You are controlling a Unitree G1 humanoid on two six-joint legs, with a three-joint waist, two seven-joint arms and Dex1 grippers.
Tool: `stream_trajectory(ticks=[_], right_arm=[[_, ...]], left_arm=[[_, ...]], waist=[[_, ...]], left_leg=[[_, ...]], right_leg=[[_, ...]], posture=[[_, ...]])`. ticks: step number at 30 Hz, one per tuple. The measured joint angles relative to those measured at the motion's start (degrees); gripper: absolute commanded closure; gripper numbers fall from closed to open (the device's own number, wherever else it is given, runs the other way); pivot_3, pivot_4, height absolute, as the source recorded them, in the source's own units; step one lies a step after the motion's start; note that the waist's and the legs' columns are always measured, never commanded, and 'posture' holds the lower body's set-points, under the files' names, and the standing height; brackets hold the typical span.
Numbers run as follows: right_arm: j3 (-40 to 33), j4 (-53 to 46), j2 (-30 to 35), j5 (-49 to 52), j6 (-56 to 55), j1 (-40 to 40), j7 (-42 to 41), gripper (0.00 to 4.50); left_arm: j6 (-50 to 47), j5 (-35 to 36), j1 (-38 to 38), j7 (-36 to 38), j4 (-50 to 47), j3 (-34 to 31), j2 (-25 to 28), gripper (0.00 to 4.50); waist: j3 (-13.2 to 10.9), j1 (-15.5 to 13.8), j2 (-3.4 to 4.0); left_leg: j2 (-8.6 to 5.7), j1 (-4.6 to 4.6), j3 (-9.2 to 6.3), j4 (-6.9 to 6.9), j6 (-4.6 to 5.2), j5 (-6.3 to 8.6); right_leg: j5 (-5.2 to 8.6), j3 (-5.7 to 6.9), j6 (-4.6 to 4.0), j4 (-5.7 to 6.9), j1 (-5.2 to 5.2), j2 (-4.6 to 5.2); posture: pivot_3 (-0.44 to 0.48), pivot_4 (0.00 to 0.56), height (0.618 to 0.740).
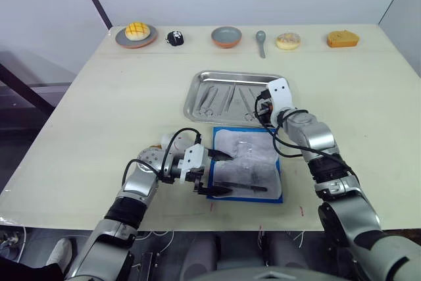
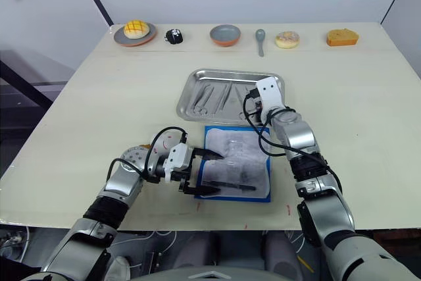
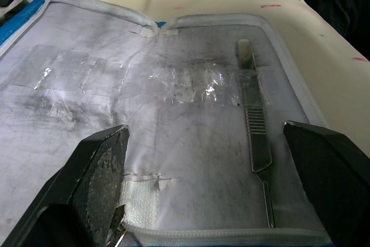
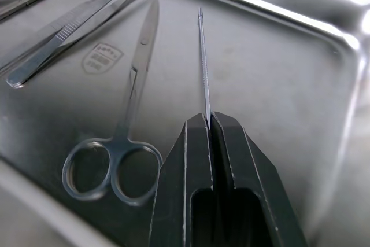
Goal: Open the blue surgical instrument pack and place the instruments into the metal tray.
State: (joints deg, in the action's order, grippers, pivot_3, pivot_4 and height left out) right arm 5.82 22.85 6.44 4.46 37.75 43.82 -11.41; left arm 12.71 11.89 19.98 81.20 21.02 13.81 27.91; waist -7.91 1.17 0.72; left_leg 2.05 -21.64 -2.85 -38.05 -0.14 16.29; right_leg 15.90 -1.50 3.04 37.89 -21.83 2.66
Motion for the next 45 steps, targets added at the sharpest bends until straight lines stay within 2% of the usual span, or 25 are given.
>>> stream_trajectory(ticks=[2,5,6,8,12,13,19,27,32,35,41,45], right_arm=[[0.0,1.8,-0.5,-0.2,-1.1,0.7,-0.3,4.38],[0.1,3.7,-0.6,-0.9,-2.6,1.3,-0.9,3.55],[0.1,3.9,-0.6,-1.0,-3.0,1.3,-1.1,3.14],[0.1,4.0,-0.6,-1.2,-3.5,1.3,-1.9,2.00],[0.3,1.7,0.3,-1.7,-4.2,0.3,-3.1,0.33],[0.3,0.9,0.7,-1.7,-4.3,0.2,-3.3,0.33],[0.1,-21.6,7.8,0.5,-4.2,-6.5,-10.7,0.33],[-1.2,-39.8,17.5,8.5,-8.0,-24.9,-24.5,0.33],[-4.7,-47.0,23.0,14.4,-9.4,-34.5,-31.3,0.33],[-8.4,-49.7,28.5,17.6,-12.6,-41.8,-37.5,0.33],[-16.4,-51.7,35.7,24.7,-16.0,-48.3,-47.4,0.33],[-21.6,-51.6,39.8,29.7,-16.1,-49.6,-53.0,0.33]], left_arm=[[0.0,0.0,0.0,0.0,0.0,0.0,0.0,0.00],[0.0,0.0,0.0,0.0,0.0,0.0,0.0,0.00],[0.0,0.0,0.0,0.0,0.0,0.0,0.0,0.00],[0.0,0.0,-0.1,0.0,0.0,0.0,0.0,0.00],[0.0,0.0,-0.1,0.0,-0.2,0.0,0.0,0.00],[0.0,0.0,-0.2,0.0,-0.2,0.0,0.0,0.00],[0.0,0.1,-0.2,0.3,-0.2,0.0,0.0,0.00],[0.1,0.1,0.1,0.7,0.1,0.2,0.0,0.00],[0.2,0.1,0.3,1.0,0.4,0.2,-0.1,0.00],[0.2,0.1,0.6,1.3,0.8,0.3,-0.1,0.00],[0.3,0.1,0.7,1.6,1.1,0.3,-0.1,0.00],[0.4,0.1,0.8,1.6,1.2,0.2,0.0,0.00]], waist=[[0.0,0.0,0.00],[0.0,0.0,0.00],[0.0,0.0,0.01],[0.0,0.0,0.01],[0.0,-0.1,0.02],[0.0,0.0,0.02],[0.0,0.0,0.08],[0.0,-0.2,0.07],[0.0,-0.2,0.04],[-0.1,-0.3,0.01],[-0.1,-0.3,-0.01],[-0.1,-0.3,-0.04]], left_leg=[[0.00,-0.01,0.00,0.00,0.00,0.00],[0.00,-0.01,0.00,0.00,0.00,0.00],[0.00,-0.01,0.00,0.00,0.00,0.00],[0.00,-0.01,0.00,0.01,0.00,0.00],[0.00,-0.03,0.00,0.02,0.00,0.00],[0.00,-0.02,0.01,0.02,0.00,0.00],[0.00,-0.06,-0.01,0.02,0.00,0.00],[0.00,-0.08,-0.01,0.03,0.02,0.01],[0.00,-0.07,-0.01,0.03,0.03,0.02],[0.00,-0.05,-0.01,0.03,0.03,0.02],[0.01,0.02,-0.01,0.03,0.04,0.02],[0.01,0.04,-0.01,0.03,0.04,0.03]], right_leg=[[0.00,0.00,0.00,0.00,0.00,0.00],[0.00,0.00,0.00,-0.01,0.00,0.00],[0.00,0.00,0.00,-0.01,0.00,0.00],[0.00,0.00,0.00,-0.01,0.00,0.00],[0.00,0.00,0.00,-0.03,-0.01,0.00],[0.00,-0.01,0.00,-0.03,-0.01,0.01],[0.00,-0.01,0.00,-0.03,-0.05,0.00],[0.01,-0.01,0.01,-0.10,-0.02,0.00],[0.01,-0.01,0.01,-0.14,0.01,0.00],[0.02,0.00,0.02,-0.16,0.04,0.00],[0.03,0.00,0.03,-0.19,0.14,-0.02],[0.03,-0.01,0.03,-0.19,0.16,-0.02]], posture=[[0.000,0.150,0.732],[0.000,0.150,0.732],[0.000,0.150,0.732],[0.000,0.150,0.732],[0.000,0.150,0.732],[0.000,0.150,0.732],[0.000,0.150,0.732],[0.000,0.150,0.732],[0.000,0.150,0.732],[0.000,0.150,0.732],[0.000,0.150,0.732],[0.000,0.150,0.732]])
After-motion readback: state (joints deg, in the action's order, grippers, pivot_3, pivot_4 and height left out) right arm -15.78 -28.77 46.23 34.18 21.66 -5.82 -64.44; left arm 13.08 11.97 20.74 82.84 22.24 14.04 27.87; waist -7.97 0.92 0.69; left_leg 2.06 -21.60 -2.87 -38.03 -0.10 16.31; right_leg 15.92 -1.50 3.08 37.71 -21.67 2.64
